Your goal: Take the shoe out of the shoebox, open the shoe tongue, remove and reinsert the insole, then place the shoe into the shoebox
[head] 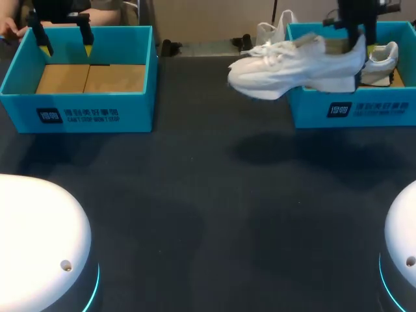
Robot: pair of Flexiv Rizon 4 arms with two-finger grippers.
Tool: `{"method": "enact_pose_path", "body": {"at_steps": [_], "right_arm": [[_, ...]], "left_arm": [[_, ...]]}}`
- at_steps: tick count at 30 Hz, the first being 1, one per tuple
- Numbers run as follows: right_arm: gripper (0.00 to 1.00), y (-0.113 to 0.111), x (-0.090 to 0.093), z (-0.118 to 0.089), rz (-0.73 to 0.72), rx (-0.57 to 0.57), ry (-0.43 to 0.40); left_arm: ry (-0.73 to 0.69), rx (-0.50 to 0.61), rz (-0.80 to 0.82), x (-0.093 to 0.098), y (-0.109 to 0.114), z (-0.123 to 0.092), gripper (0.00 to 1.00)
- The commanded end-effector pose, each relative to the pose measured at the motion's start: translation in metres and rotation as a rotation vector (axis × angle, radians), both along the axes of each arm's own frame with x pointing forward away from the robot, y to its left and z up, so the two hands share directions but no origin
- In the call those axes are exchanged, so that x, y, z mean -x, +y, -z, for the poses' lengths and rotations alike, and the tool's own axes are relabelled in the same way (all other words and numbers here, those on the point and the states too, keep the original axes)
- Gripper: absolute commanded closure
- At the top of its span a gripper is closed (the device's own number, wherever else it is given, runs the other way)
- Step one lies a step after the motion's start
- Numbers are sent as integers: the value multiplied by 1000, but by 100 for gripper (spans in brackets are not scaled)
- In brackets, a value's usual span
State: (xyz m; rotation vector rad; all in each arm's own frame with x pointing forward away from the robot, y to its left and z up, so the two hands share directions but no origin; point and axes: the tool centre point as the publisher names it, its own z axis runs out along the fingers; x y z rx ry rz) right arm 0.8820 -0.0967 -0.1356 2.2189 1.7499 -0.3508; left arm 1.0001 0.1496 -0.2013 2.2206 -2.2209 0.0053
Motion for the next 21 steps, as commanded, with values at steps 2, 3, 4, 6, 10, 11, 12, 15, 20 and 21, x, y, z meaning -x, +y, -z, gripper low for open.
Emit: {"method": "enact_pose_path", "body": {"at_steps": [2,3,4,6,10,11,12,15,20,21], "right_arm": [[100,33,26,5,14,18,-18],[100,41,32,8,20,15,-18],[100,48,38,11,28,7,-20],[100,59,48,16,37,3,-20],[100,79,65,23,59,-6,-21],[100,86,71,25,62,-7,-24],[100,91,75,26,59,-6,-25],[100,102,87,29,59,4,-22],[100,121,111,36,52,-3,-34],[100,125,116,38,46,-20,-44]], "left_arm": [[1,-1,0,0,0,-1,0],[1,-1,0,0,0,-1,0],[1,-1,0,0,0,-1,0],[1,-1,0,0,0,-1,0],[1,-1,0,0,0,-1,0],[1,-1,0,0,0,-1,0],[1,-1,0,0,0,-1,0],[1,-1,0,0,0,-1,0],[1,-1,0,0,0,-1,0],[1,-1,0,0,0,-1,0]]}}
